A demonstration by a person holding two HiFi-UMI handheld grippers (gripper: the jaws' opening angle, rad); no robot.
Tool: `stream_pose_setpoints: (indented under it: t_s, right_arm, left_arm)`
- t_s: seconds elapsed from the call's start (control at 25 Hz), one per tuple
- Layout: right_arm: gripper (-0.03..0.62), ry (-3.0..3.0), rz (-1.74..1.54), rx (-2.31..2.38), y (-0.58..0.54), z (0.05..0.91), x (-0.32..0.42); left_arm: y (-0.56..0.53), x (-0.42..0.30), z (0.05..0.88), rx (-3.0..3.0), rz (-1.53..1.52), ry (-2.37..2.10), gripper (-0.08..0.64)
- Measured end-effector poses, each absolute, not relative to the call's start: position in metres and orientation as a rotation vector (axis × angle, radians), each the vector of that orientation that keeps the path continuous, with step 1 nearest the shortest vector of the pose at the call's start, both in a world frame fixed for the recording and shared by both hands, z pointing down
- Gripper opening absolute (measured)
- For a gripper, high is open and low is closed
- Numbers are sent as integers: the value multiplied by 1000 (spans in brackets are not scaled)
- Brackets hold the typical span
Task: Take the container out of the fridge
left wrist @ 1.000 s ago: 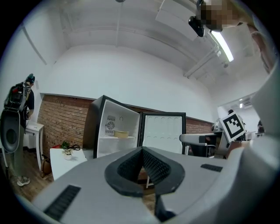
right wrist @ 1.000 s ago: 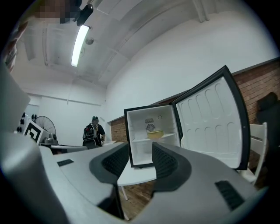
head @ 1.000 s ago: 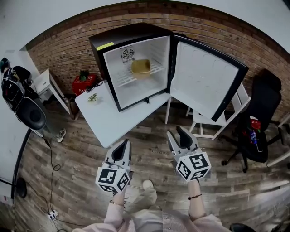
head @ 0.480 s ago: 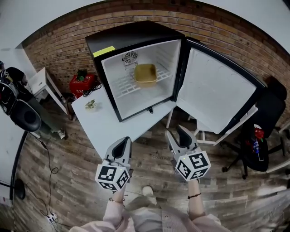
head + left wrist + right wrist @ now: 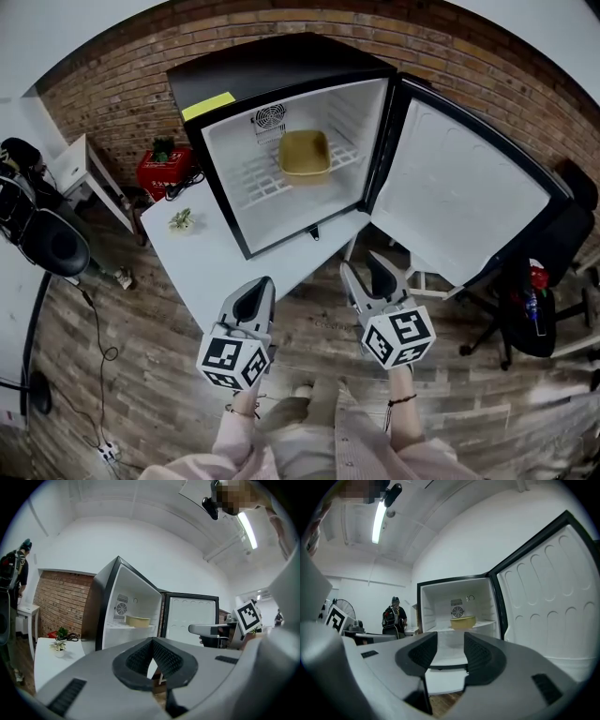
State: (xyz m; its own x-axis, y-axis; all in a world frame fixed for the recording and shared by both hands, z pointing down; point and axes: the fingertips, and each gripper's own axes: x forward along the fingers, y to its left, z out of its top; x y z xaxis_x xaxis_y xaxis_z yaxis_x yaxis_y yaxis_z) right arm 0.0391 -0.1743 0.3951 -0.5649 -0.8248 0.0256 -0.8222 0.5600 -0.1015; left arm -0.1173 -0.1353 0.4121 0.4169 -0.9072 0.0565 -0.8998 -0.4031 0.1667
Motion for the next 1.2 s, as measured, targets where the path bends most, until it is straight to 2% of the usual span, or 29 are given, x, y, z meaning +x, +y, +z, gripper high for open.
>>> stream_pose_setpoints:
  t_s: [0.32,0.64,1.2]
  right_arm:
    - [161,2814,-83,-1417,-207,391,28]
    - [161,2953,125,-1317,-267,374,9]
    - [161,3317,469,-920,-335,356,-26]
  left_arm:
    - [-162,-120,415,2481,-73,-1610,-11]
    - [-219,-123,406,2482,-92,-1640,-11]
    - [-291,-114,400,2451,-69,-1671,-11]
